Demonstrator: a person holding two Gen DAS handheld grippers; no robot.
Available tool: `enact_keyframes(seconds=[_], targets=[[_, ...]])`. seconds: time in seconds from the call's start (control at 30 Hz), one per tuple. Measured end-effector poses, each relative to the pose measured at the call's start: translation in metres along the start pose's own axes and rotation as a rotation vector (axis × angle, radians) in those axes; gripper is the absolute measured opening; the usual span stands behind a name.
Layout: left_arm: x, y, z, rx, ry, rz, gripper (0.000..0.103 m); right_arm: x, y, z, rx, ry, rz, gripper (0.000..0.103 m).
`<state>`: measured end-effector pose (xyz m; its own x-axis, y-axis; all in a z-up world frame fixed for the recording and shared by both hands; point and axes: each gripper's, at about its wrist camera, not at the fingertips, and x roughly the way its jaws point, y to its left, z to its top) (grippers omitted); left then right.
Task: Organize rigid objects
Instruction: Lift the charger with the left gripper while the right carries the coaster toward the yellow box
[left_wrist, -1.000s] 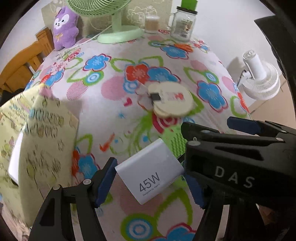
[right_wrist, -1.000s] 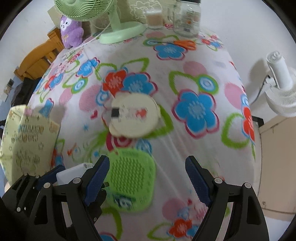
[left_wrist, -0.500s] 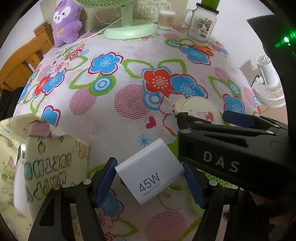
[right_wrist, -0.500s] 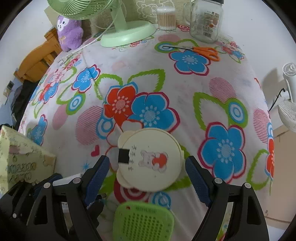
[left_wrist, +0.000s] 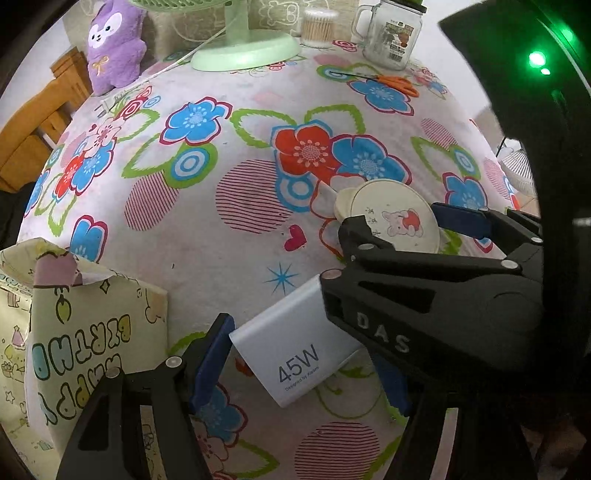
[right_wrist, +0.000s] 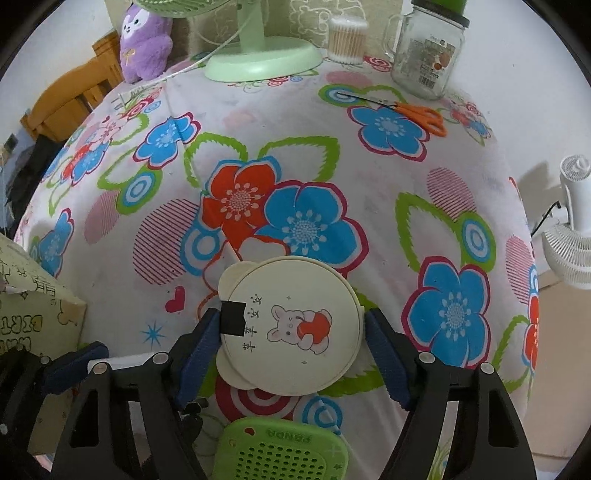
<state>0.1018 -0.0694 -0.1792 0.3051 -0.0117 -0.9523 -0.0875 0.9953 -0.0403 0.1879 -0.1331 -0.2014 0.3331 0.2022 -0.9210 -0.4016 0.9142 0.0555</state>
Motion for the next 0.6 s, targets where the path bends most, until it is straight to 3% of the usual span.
enact_keyframes(seconds=[0.6], targets=[[-0.029, -0.017, -0.02, 0.001, -0.062, -0.02, 0.074, -0.053, -0.009, -0.04, 0.031, -0.013, -0.009, 0.079]])
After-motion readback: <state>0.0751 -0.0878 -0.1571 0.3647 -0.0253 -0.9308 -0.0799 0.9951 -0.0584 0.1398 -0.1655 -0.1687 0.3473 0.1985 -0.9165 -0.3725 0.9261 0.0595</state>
